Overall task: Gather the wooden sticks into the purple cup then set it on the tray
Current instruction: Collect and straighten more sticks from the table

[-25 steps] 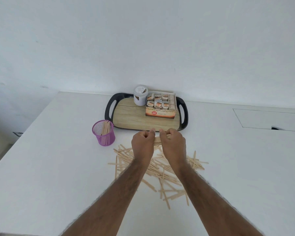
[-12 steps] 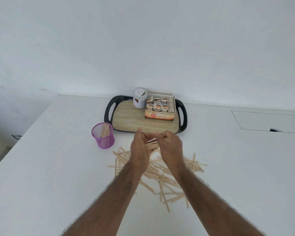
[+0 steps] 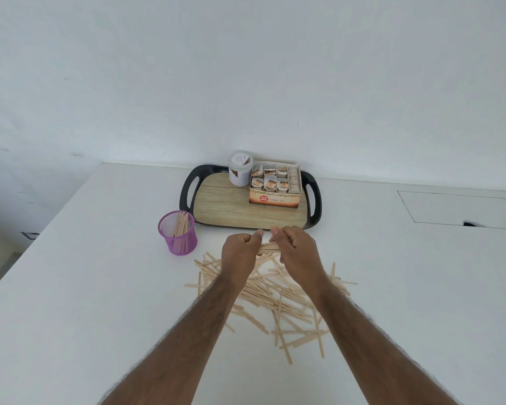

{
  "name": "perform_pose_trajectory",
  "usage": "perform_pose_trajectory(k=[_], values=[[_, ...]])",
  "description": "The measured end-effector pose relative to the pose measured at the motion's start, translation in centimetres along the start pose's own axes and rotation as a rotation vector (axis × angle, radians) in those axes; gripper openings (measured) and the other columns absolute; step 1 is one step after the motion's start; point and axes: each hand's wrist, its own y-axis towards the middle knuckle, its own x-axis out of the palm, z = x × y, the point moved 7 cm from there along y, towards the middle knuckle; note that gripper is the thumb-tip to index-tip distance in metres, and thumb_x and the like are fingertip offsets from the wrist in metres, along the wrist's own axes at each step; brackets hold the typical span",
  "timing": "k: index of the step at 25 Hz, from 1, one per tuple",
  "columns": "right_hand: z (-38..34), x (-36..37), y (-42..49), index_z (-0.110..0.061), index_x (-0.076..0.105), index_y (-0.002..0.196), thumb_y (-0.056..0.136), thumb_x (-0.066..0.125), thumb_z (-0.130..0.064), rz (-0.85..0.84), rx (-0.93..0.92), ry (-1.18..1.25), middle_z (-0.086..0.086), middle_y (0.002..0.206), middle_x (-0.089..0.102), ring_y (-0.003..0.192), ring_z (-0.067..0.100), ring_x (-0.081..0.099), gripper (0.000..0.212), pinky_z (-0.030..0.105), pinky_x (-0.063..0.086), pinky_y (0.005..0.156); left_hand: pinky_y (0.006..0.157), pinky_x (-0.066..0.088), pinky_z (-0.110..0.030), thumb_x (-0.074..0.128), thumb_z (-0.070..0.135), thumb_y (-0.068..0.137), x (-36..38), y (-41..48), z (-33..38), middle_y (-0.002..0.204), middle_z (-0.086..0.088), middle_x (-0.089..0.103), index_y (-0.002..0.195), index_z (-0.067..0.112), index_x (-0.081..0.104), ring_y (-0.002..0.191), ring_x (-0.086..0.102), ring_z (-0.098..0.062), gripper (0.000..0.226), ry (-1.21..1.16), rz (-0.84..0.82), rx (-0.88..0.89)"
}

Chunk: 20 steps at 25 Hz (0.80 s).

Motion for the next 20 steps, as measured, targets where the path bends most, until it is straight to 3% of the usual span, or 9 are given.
perform_pose_trajectory(k=[1,3,6,10,16,20], values=[[0.1,-0.1,0.0,-0.008,0.067,0.083,0.102,0.058,-0.039,-0.038,0.004,0.032,0.003,0.072,0.064,0.053,0.019,0.057,0.038,0.024,0.044,0.049,0.036,0.023,-0.019,0.066,0.038,0.096,-0.4,0.1,0.1,0.042,0.009,0.034,0.055,0.014,0.053,0.036,0.025,-0.007,0.049,0.010,0.021,0.011],[0.6,0.0,-0.5,-0.015,0.065,0.078,0.101,0.057,-0.043,-0.042,0.055,0.049,-0.004,0.063,0.061,0.048,0.012,0.054,0.037,0.023,0.043,0.049,0.038,0.022,-0.020,0.066,0.038,0.096,-0.3,0.0,0.6,0.043,0.009,0.030,0.053,0.018,0.046,0.038,0.023,-0.009,0.051,0.024,0.026,0.049],[0.9,-0.1,-1.2,-0.018,0.047,0.063,0.102,0.052,-0.044,0.136,0.071,-0.103,-0.008,0.054,0.045,0.050,0.007,0.039,0.047,0.028,0.035,0.050,0.040,0.023,-0.019,0.062,0.042,0.098,0.9,-0.9,1.1,0.043,0.012,0.028,0.046,0.023,0.034,0.042,0.023,-0.009,0.061,0.028,-0.006,0.097],[0.7,-0.4,-1.5,-0.017,0.040,0.060,0.103,0.052,-0.039,0.240,0.027,-0.157,-0.007,0.050,0.038,0.049,0.010,0.032,0.049,0.032,0.030,0.048,0.041,0.023,-0.019,0.060,0.046,0.099,1.3,-1.4,1.0,0.046,0.008,0.030,0.050,0.022,0.034,0.043,0.024,-0.009,0.061,-0.008,0.001,0.108],[2.0,-0.7,-1.0,-0.016,0.055,0.073,0.098,0.057,-0.035,0.253,0.175,0.129,-0.014,0.053,0.052,0.049,0.002,0.044,0.032,0.028,0.040,0.051,0.044,0.024,-0.020,0.062,0.039,0.099,0.6,-1.4,1.7,0.047,0.010,0.031,0.056,0.019,0.036,0.047,0.025,-0.008,0.054,0.054,0.045,0.250],[1.6,0.0,-1.3,-0.020,0.051,0.066,0.098,0.054,-0.045,0.216,0.139,0.043,-0.013,0.053,0.049,0.051,0.004,0.043,0.041,0.029,0.038,0.052,0.045,0.027,-0.021,0.064,0.039,0.098,0.6,-1.4,2.7,0.047,0.011,0.034,0.055,0.021,0.037,0.048,0.029,-0.008,0.054,0.124,0.048,0.341]])
